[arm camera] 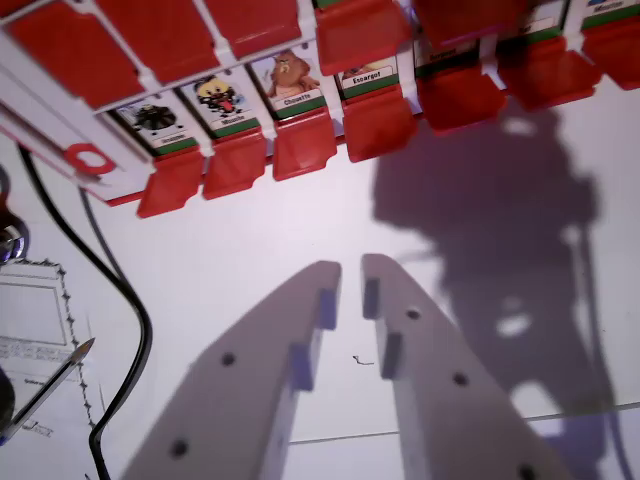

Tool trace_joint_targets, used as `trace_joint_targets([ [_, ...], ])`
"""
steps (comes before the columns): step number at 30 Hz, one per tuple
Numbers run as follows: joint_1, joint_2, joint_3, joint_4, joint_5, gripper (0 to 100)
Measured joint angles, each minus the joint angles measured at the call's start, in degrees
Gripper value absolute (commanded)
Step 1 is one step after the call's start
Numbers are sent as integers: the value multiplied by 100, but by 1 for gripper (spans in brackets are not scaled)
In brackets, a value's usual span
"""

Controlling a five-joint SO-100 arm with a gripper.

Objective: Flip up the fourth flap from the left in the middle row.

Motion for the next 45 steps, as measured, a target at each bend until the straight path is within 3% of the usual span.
trace_joint_targets([
  [16, 88, -1679, -1143, -281, 70, 2],
  [45, 211, -2953, -2092, -967, 79, 2],
])
